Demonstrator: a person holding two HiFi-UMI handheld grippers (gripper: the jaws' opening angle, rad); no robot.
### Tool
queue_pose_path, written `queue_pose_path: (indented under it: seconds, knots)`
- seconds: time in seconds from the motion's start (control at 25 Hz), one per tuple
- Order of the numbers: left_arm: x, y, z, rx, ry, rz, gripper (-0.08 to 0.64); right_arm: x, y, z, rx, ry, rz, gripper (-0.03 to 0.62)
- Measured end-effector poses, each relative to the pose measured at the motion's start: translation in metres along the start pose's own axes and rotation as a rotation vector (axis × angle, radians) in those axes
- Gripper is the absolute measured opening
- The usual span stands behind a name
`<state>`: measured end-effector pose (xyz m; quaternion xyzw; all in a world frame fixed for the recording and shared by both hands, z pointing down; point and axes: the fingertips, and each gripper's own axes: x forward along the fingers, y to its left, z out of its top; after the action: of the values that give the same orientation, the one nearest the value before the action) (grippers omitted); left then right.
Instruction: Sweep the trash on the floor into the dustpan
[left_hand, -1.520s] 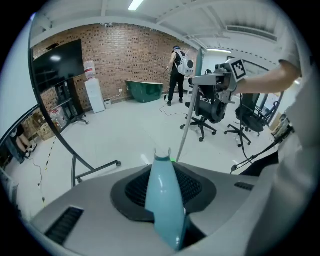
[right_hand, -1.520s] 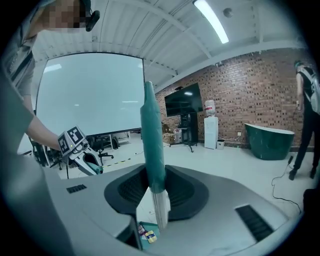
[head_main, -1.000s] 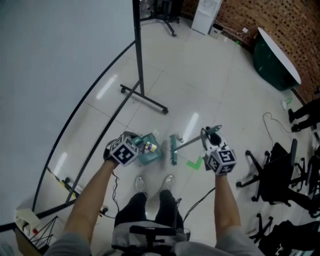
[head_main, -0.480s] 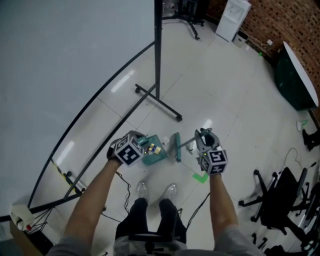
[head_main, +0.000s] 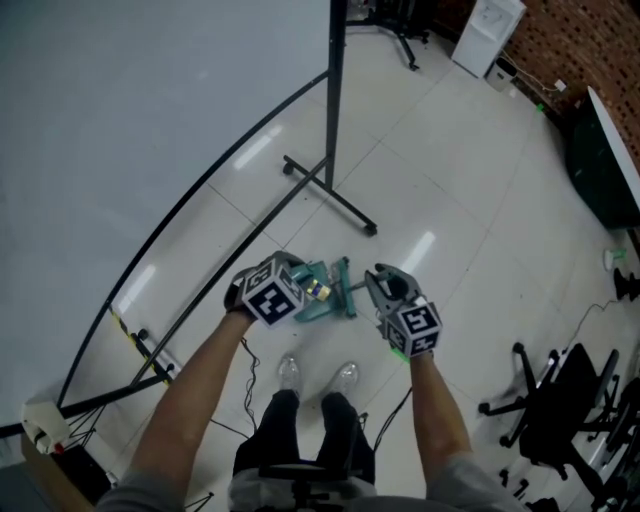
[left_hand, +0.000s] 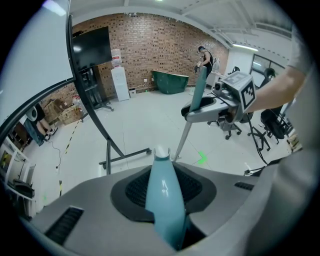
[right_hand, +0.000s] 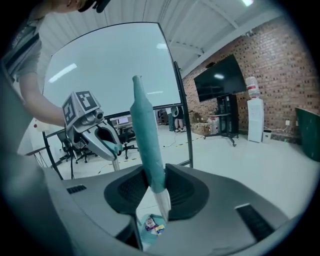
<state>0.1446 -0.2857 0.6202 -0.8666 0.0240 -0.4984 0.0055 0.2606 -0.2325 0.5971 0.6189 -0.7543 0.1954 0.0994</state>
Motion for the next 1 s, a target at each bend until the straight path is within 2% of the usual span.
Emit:
queue_pose_path:
  seconds: [0.2,0.36,0.48,0.68,0.88,1.0]
  knots:
    - [-0.003,-0.003,0.004,0.008,-0.008,-0.007,0.11,0.0,0.016,0.008,0.072,-0.02,0.05,0.098]
    - [-0.006,-0.006,-0.002,0.022,-0.011,-0.022,0.11,-0.017,0.018,0.03,0.058,-0.058,0.015,0.095]
    - [-0.008,-0.007,-0.002,0.053,-0.019,-0.028,0.11,-0.041,0.015,0.054,0.052,-0.1,-0.037,0.094]
    - [-0.007,-0.019,0.025,0.118,-0.049,-0.071,0.11,-0.09,-0.009,0.083,0.003,-0.128,-0.164,0.094]
    - [0.007,-0.043,0.061,0.179,-0.064,-0.12,0.11,-0.141,-0.054,0.084,-0.016,-0.122,-0.285,0.094]
    - [0.023,-0.056,0.082,0.189,-0.061,-0.134,0.11,-0.162,-0.09,0.078,-0.033,-0.146,-0.343,0.094]
